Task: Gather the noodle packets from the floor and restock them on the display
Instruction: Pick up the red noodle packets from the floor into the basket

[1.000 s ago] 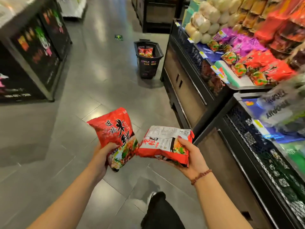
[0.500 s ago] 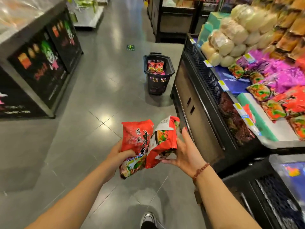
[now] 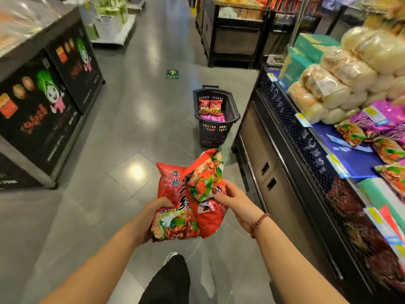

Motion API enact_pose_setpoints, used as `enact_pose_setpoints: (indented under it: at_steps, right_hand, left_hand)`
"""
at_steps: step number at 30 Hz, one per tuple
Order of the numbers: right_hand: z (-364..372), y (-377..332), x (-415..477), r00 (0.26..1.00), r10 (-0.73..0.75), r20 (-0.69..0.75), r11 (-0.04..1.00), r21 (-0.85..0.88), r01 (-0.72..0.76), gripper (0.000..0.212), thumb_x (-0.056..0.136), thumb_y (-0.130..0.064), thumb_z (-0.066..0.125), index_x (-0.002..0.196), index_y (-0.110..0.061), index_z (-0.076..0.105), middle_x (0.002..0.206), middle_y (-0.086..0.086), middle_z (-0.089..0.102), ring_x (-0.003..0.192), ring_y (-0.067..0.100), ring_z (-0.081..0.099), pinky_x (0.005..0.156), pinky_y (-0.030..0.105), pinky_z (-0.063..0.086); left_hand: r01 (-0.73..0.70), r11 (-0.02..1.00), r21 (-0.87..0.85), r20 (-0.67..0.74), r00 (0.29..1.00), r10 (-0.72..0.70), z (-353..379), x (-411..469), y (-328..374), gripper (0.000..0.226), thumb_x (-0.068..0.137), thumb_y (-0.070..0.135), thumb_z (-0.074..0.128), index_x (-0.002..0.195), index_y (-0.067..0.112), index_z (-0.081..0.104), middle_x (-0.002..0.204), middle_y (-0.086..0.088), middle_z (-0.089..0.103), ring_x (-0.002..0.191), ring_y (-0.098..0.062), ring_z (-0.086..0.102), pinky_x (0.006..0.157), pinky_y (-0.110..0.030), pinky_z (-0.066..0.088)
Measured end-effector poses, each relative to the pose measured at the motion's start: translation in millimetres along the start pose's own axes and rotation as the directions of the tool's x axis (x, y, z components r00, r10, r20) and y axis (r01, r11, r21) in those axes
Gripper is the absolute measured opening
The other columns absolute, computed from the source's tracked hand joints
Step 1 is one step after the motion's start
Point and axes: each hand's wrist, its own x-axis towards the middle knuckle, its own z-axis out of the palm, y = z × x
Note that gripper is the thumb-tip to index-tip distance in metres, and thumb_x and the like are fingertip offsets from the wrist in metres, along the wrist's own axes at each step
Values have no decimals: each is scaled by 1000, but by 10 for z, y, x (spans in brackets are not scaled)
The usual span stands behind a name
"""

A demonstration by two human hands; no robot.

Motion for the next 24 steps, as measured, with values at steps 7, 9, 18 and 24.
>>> enact_pose_setpoints:
  at_steps: [7, 9, 18, 24]
  right_hand:
    - [20, -568, 1122, 989, 17, -144, 999, 53, -9, 50, 77, -37, 70, 117, -8, 63, 105, 6, 73, 94, 17, 70, 78, 27, 55]
    - [-25, -616, 1357, 984, 43, -172, 991, 135, -19, 57, 70, -40, 72, 117, -7, 63, 108, 9, 72, 100, 24, 69, 88, 37, 54]
    - [-731, -996, 2748, 977, 59, -203, 979, 202, -17, 38, 82, -22, 67, 117, -8, 61, 108, 10, 72, 100, 26, 69, 87, 40, 54]
    - [-1489, -1408, 3940, 932, 76, -355, 966, 258, 19, 23, 85, -9, 68, 107, -3, 66, 98, 12, 74, 90, 27, 71, 77, 37, 58]
  left_hand:
    - [-42, 997, -63, 49, 998, 45, -350, 943, 967, 95, 27, 29, 93, 113, 8, 60, 99, -18, 73, 78, -32, 72, 62, -40, 61]
    - [-62, 998, -34, 81, 995, 64, -378, 1188, 1165, 108, 21, 36, 97, 117, 10, 57, 100, -17, 73, 81, -32, 73, 62, -37, 59]
    - [-25, 999, -29, 7, 1000, 25, -416, 2606, 1936, 89, 38, 24, 87, 119, 11, 55, 102, -16, 73, 87, -32, 72, 66, -37, 59]
    - [-36, 993, -111, -110, 994, 24, -304, 3814, 2645, 67, 58, 9, 75, 122, 8, 56, 98, -13, 75, 80, -27, 73, 62, -34, 59]
